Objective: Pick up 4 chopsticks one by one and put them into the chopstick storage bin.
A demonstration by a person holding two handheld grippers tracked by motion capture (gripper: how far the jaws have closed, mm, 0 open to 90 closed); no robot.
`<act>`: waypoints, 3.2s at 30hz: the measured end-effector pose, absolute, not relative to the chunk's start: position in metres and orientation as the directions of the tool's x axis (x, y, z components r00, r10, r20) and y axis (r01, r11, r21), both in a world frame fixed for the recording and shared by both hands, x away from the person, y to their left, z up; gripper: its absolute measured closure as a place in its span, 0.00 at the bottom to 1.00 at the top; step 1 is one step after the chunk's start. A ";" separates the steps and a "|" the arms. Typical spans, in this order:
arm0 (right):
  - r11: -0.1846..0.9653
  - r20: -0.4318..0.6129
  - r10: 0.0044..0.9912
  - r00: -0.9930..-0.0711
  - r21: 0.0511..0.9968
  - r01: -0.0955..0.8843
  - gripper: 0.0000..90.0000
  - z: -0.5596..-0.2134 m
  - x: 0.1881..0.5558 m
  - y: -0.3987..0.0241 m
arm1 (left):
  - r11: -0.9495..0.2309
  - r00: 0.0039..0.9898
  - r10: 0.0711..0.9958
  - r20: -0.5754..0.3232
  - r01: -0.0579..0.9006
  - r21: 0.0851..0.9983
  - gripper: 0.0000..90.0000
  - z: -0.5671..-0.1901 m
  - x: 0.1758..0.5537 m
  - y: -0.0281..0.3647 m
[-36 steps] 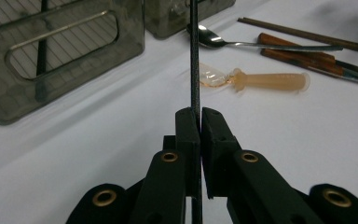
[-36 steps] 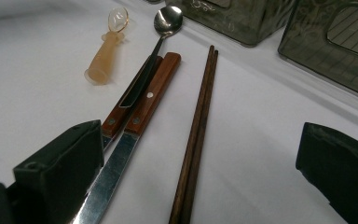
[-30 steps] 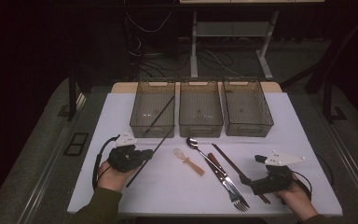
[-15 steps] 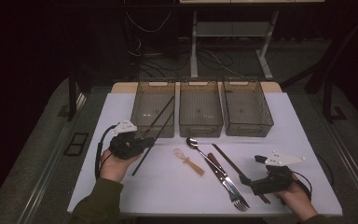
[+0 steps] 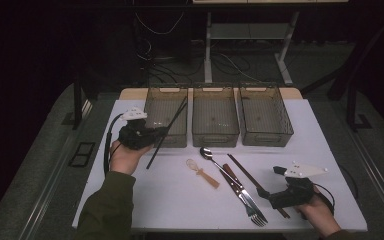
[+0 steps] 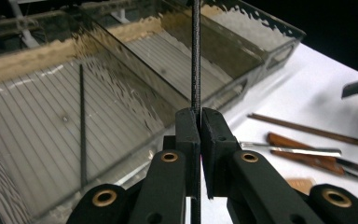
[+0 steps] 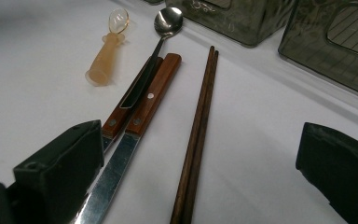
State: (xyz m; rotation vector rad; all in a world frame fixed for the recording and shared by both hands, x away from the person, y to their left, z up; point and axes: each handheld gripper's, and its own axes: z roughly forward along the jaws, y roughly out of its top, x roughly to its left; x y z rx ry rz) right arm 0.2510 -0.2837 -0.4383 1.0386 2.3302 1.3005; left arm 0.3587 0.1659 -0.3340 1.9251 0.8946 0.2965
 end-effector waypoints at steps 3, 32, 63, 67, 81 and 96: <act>0.338 0.100 0.702 -0.705 0.825 0.454 0.01 -0.438 0.251 -0.284 | -0.271 0.694 0.704 -0.155 0.463 0.844 0.95 -0.328 0.370 0.164; 0.332 0.108 0.691 -0.714 0.831 0.447 0.01 -0.437 0.250 -0.284 | -0.286 0.563 0.824 -0.063 0.509 0.812 0.95 -0.317 0.475 0.166; 0.335 0.109 0.691 -0.714 0.828 0.450 0.01 -0.437 0.250 -0.283 | -0.343 0.549 0.833 -0.063 0.602 0.721 0.95 -0.382 0.475 0.174; 0.335 0.111 0.690 -0.715 0.827 0.451 0.01 -0.437 0.250 -0.283 | -0.345 0.535 0.843 -0.051 0.612 0.712 0.94 -0.385 0.477 0.170; 0.334 0.110 0.690 -0.715 0.829 0.450 0.01 -0.437 0.250 -0.283 | -0.338 0.540 0.841 -0.042 0.583 0.739 0.64 -0.382 0.475 0.166; 0.345 0.108 0.690 -0.716 0.820 0.457 0.01 -0.439 0.251 -0.282 | -0.348 0.647 0.760 -0.062 0.487 0.801 0.36 -0.360 0.440 0.166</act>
